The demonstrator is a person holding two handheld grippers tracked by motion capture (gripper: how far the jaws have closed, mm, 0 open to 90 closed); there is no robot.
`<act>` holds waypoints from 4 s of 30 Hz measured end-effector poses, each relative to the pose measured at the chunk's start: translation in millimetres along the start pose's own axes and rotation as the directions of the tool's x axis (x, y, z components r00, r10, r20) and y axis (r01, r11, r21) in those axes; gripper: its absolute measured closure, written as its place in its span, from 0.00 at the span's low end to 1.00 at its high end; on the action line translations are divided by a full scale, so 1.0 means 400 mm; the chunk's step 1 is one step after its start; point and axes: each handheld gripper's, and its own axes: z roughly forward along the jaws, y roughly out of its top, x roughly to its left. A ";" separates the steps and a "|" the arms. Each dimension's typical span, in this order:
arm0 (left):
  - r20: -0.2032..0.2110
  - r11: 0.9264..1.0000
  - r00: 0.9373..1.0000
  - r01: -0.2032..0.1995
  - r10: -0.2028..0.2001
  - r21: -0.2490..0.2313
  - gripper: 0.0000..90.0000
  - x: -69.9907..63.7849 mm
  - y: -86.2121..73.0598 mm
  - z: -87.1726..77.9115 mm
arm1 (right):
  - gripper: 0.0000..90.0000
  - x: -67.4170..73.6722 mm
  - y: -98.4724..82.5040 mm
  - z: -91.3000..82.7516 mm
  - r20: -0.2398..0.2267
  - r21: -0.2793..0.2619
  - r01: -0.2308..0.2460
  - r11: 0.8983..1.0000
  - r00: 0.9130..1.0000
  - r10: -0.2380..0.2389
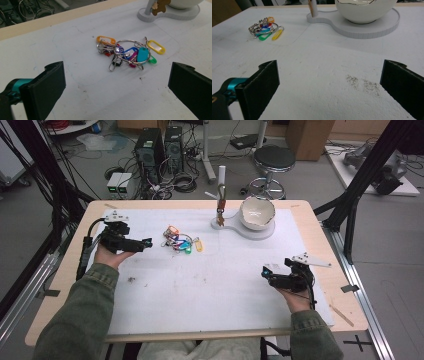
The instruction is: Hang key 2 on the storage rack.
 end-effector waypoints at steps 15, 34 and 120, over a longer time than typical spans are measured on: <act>0.064 0.991 0.995 -0.077 0.071 0.105 0.02 -0.041 0.040 0.135 | 0.02 0.006 -0.001 0.001 -0.034 0.012 0.012 1.000 0.999 -0.012; 0.119 0.963 0.978 -0.193 0.172 0.188 0.02 -0.095 0.069 0.270 | 0.02 0.002 -0.002 -0.001 -0.037 0.007 0.014 1.000 0.999 -0.013; 0.191 0.987 0.978 -0.109 0.085 0.117 0.89 -0.067 0.196 0.200 | 0.02 -0.012 -0.007 0.007 -0.043 0.003 -0.023 1.000 0.999 0.023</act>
